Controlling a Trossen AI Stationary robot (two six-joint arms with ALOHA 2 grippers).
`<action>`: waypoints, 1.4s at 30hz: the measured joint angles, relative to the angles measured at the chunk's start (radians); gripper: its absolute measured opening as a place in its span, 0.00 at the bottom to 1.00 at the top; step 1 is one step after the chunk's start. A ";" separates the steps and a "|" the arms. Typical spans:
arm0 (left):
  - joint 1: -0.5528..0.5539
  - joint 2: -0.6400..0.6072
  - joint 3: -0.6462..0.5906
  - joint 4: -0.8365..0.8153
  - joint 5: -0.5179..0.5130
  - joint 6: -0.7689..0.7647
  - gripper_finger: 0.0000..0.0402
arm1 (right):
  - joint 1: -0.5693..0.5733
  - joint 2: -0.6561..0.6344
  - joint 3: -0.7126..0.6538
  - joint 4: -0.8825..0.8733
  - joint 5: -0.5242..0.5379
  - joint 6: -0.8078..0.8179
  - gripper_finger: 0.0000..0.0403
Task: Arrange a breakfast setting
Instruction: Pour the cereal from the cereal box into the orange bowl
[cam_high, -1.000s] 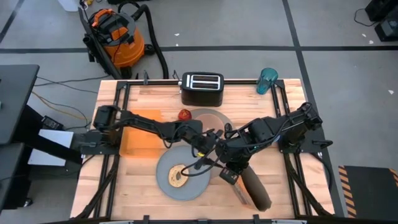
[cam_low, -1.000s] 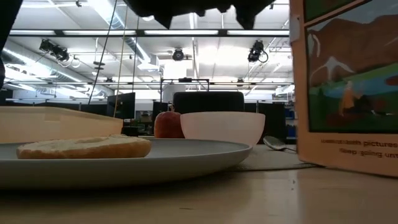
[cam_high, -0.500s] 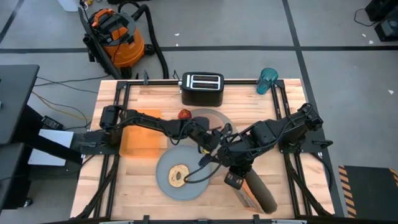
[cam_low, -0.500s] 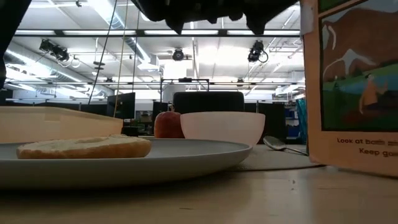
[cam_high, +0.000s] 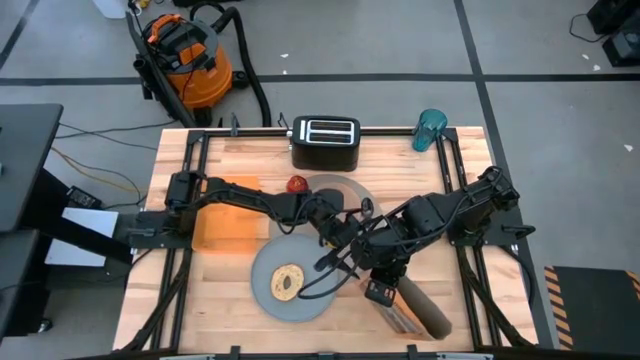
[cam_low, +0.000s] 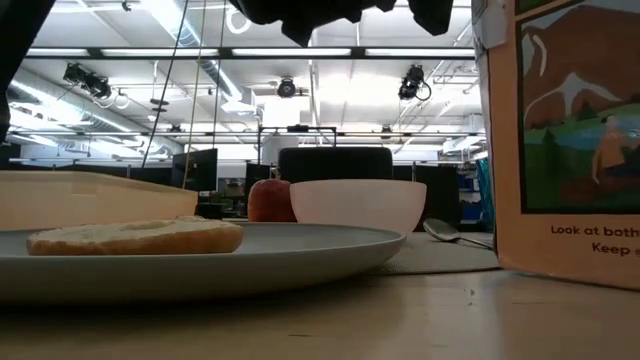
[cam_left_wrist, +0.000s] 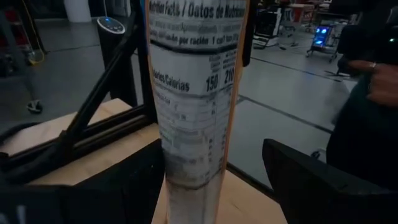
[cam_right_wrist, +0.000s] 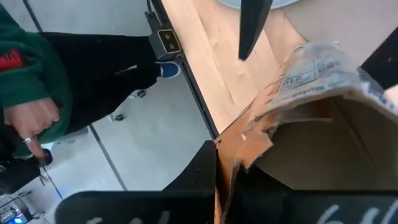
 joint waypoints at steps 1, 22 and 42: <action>-0.002 0.000 0.000 0.006 -0.004 0.001 0.68 | -0.001 0.000 0.000 0.003 0.003 -0.001 0.02; -0.020 0.000 0.000 -0.071 -0.066 0.151 0.56 | -0.038 0.000 0.000 0.047 0.079 -0.103 0.02; 0.023 0.000 0.000 -0.073 -0.069 0.123 0.06 | -0.111 -0.050 0.190 -0.159 -0.151 0.034 0.35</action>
